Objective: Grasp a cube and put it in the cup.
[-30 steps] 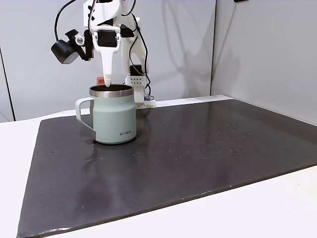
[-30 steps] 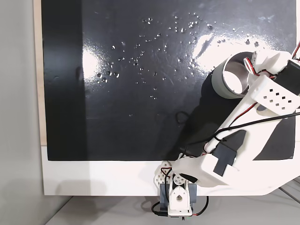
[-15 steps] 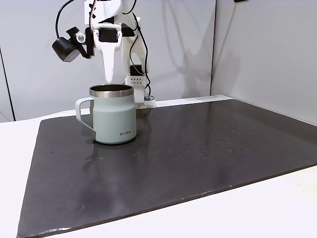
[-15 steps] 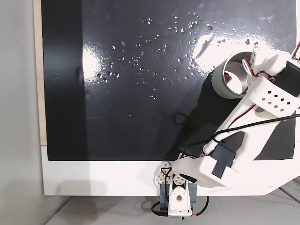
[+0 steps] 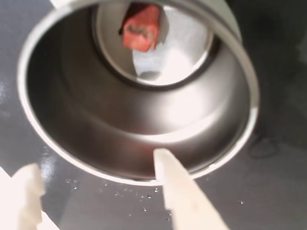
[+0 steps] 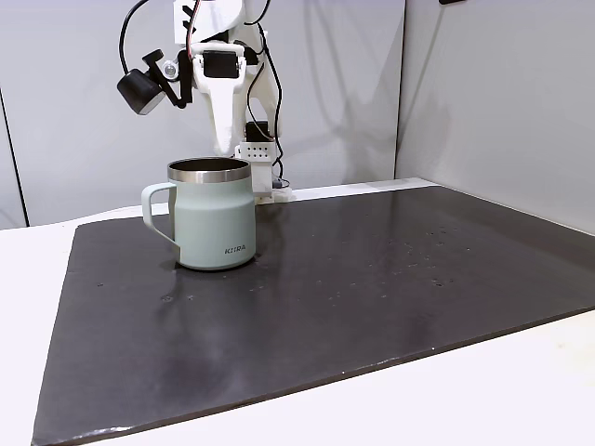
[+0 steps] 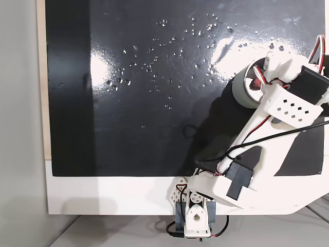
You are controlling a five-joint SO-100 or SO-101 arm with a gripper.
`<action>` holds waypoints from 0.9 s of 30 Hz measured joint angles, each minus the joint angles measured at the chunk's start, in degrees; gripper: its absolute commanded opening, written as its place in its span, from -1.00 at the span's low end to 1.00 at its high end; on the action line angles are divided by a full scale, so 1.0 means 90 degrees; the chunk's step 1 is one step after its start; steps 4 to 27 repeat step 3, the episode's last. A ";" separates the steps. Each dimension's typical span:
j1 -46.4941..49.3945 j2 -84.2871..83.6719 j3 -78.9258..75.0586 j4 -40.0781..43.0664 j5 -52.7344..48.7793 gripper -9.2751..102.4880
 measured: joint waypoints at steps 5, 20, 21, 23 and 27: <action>-0.0049 0.0000 0.0000 0.0000 0.0020 -0.39; -0.0049 0.0000 0.0000 0.0000 0.0020 -0.39; -0.0049 0.0000 0.0000 0.0000 0.0020 -0.39; -0.0049 0.0000 0.0000 0.0000 0.0020 -0.39; -0.0049 0.0000 0.0000 0.0000 0.0020 -0.39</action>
